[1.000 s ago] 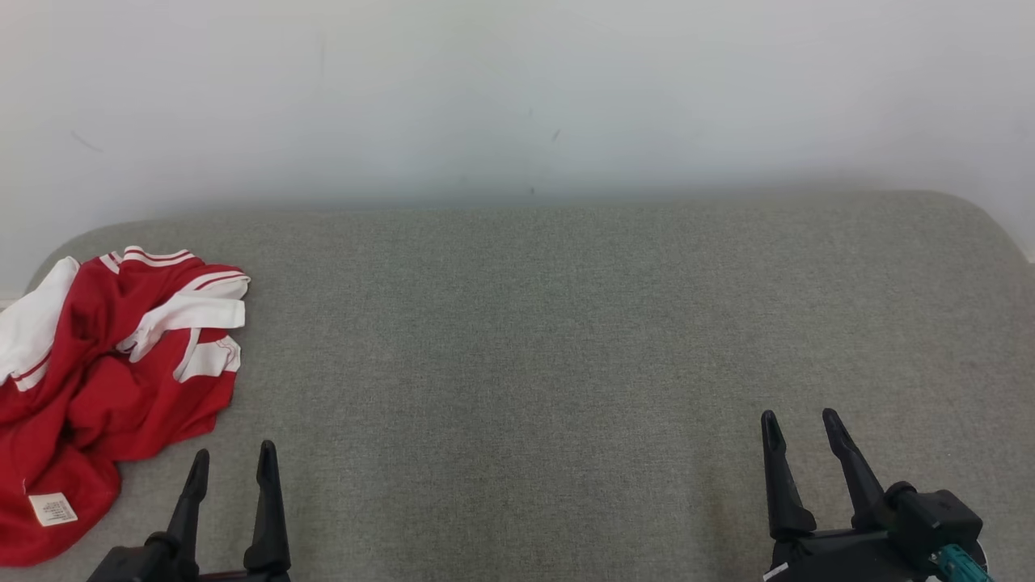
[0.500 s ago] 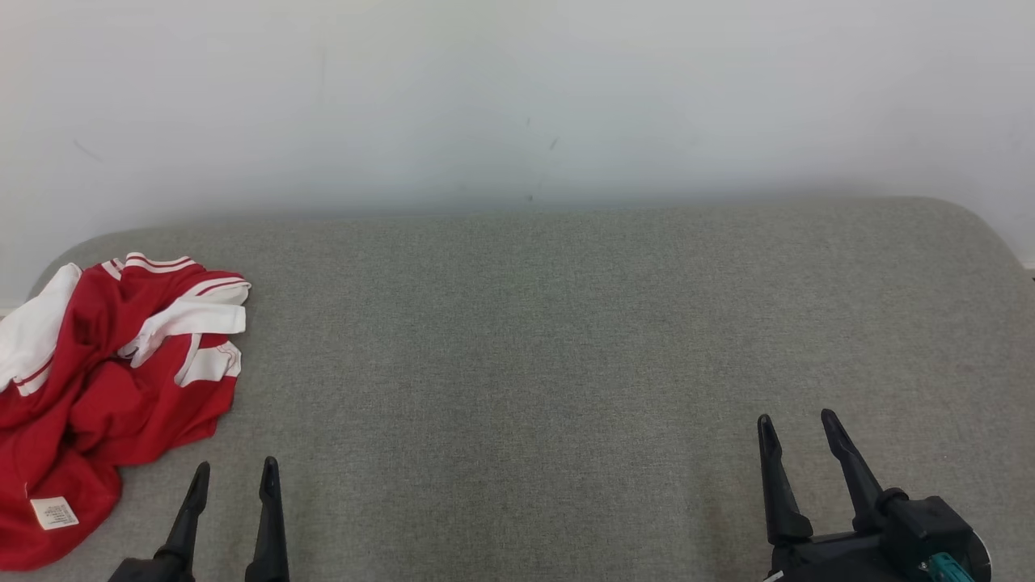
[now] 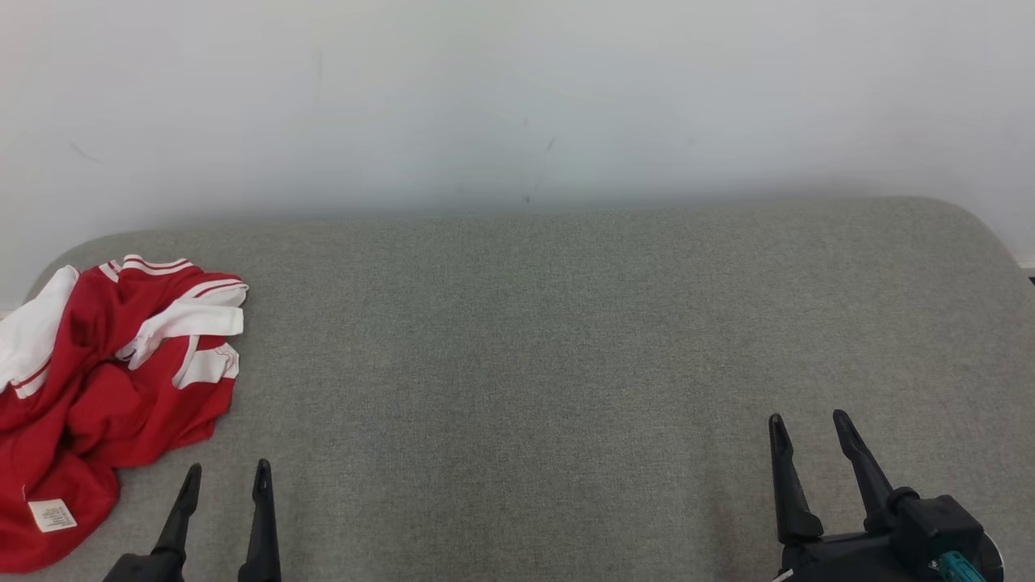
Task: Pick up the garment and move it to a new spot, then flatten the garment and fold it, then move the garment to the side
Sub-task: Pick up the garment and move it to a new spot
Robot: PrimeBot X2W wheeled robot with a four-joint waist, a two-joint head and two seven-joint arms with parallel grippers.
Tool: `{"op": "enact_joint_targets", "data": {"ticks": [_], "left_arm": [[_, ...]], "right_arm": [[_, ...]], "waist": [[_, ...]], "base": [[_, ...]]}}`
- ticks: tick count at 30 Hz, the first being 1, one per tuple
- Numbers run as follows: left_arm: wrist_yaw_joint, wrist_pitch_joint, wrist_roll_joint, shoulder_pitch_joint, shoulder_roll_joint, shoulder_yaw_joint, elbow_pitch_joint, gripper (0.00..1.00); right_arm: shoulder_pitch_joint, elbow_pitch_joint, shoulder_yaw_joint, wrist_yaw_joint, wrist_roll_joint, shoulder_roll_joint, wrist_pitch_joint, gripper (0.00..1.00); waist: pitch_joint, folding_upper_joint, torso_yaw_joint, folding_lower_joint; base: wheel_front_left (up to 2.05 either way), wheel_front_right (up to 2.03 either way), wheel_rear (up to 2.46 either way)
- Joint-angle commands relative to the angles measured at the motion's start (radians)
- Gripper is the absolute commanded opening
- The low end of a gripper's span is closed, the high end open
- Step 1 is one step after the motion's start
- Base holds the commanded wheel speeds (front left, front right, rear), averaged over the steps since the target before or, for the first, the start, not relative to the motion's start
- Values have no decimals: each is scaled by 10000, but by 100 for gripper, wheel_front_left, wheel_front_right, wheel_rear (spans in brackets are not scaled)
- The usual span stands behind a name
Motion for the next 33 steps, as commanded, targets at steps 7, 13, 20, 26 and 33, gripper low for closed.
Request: {"op": "enact_joint_targets", "data": {"ticks": [7, 13, 20, 26, 33], "left_arm": [[21, 138, -340, 176, -17, 89, -132, 100], [50, 208, -469, 211, 7, 100, -203, 100], [112, 227, -512, 237, 86, 46, -247, 100], [125, 281, -539, 220, 123, 1, -232, 100], [194, 328, -559, 145, 220, -45, -188, 100]], "right_arm": [[96, -35, -63, -21, 391, -27, 21, 100], [47, 12, -121, -21, 576, -27, 53, 100], [36, 31, -111, -21, 628, -27, 68, 100], [46, 101, -100, -21, 685, -27, 53, 100], [54, 175, -112, -21, 732, -25, 29, 100]], "waist": [[15, 0, 5, 0], [16, 0, 3, 0], [13, 0, -8, 0], [15, 0, 23, 0], [8, 0, 254, 0]], "base": [[0, 0, 0], [0, 0, 0], [0, 0, 0], [0, 0, 0], [0, 0, 0]]}}
